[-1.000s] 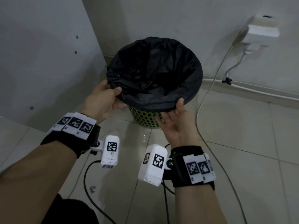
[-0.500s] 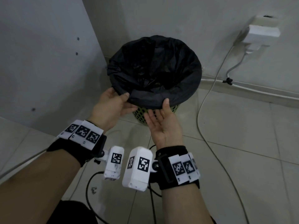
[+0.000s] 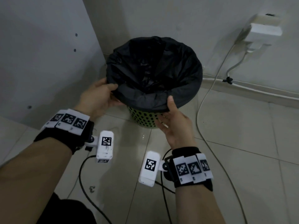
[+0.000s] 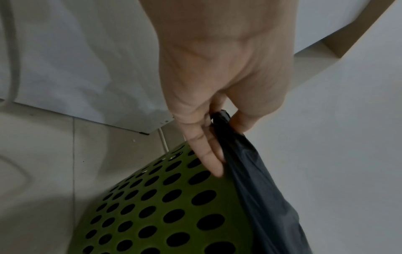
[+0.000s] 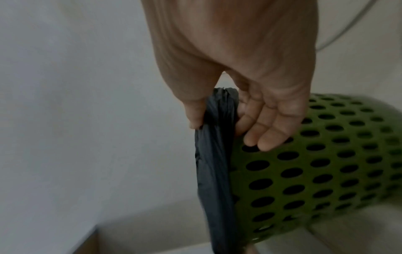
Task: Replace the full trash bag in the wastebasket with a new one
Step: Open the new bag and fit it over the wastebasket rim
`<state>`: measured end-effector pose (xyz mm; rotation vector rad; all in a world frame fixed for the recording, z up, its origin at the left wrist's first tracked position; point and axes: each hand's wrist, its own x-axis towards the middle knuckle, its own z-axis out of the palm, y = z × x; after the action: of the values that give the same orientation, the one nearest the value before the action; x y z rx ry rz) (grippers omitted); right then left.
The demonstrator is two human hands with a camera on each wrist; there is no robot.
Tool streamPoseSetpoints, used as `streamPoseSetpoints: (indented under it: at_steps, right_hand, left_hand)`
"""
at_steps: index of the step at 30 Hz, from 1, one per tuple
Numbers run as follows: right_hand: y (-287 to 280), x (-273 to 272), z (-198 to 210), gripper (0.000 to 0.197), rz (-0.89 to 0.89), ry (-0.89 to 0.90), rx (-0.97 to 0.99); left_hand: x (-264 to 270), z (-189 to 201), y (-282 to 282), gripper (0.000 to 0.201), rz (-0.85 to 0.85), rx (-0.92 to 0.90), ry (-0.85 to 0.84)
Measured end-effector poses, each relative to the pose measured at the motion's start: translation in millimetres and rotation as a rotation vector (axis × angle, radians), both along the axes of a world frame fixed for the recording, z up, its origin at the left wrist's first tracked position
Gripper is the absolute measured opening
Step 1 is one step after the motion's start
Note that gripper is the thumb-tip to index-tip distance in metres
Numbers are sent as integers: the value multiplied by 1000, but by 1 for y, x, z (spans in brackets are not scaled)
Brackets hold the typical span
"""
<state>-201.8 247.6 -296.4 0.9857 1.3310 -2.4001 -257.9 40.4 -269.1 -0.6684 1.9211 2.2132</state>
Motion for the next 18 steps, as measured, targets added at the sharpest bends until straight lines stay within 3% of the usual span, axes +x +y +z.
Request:
streamPoseSetpoints:
  at_steps: [6, 10, 14, 18]
  right_hand:
    - [-17, -3, 9, 29, -82, 15, -245]
    - [-28, -1, 12, 23, -66, 6, -238]
    - [-19, 0, 9, 39, -194, 38, -189]
    - [-17, -2, 11, 32, -212, 11, -301]
  left_hand:
    - [14, 0, 13, 39, -132, -1, -42]
    - [12, -9, 18, 44, -4, 90, -35]
    - [4, -9, 13, 39, -12, 86, -32]
    - [1, -4, 14, 37, -91, 18, -6]
